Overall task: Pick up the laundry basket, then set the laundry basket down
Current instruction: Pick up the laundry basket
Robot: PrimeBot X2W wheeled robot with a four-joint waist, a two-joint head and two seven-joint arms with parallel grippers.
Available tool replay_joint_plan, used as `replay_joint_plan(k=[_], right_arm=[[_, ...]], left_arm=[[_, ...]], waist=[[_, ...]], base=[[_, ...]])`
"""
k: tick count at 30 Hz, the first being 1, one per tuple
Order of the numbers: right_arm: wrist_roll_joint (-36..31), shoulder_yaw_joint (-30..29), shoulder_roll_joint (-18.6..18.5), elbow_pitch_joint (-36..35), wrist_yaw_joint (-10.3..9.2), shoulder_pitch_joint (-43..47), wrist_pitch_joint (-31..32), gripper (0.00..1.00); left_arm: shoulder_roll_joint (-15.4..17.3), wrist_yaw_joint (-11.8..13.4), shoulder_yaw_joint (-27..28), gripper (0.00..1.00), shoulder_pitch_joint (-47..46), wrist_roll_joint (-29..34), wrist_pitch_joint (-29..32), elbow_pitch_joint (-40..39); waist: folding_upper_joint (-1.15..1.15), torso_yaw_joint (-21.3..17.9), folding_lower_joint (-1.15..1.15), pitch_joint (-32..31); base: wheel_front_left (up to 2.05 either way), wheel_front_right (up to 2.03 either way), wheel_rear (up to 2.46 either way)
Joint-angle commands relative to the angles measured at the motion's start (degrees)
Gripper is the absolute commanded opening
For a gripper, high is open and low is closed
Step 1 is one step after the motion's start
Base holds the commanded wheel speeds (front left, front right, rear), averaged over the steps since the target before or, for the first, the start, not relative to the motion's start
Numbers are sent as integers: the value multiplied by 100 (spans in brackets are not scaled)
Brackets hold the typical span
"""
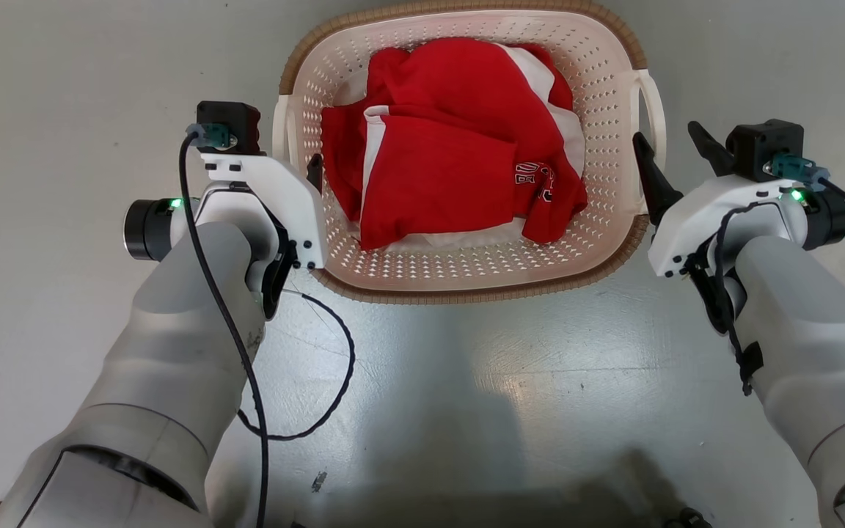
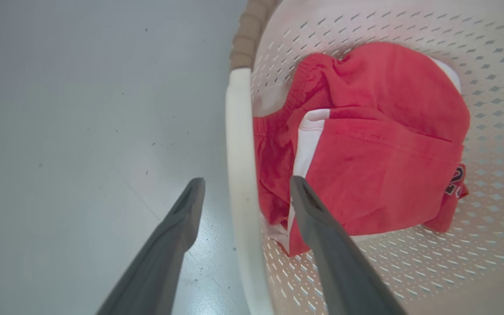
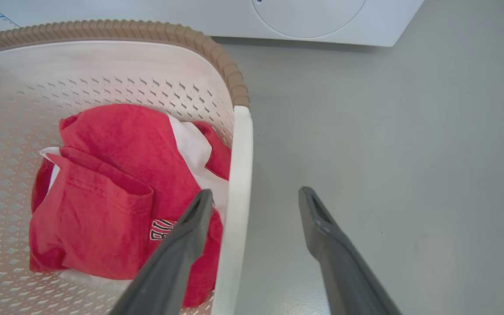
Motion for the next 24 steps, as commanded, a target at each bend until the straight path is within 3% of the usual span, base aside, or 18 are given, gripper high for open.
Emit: replay_joint_plan(k=[1, 22, 23, 24], right_arm=[[83, 146, 73, 39, 35, 107, -61, 100], [652, 678, 136, 374, 35, -202, -14, 100], [679, 698, 151, 388, 35, -207, 20, 73], [698, 730, 165, 384, 35, -212, 22, 6]], left_arm=[[129, 53, 25, 100, -29, -72, 24, -15], [129, 125, -338, 100, -248, -80, 48, 79], [129, 106, -383, 66, -267, -50, 69, 83], [129, 85, -445, 0, -286, -2, 91, 88]], waist=[[0, 0, 0, 5], [0, -67, 0, 133], [0, -73, 0, 137], [0, -78, 0, 140]], base=[[0, 0, 0], [0, 0, 0], [0, 0, 0], [0, 0, 0]])
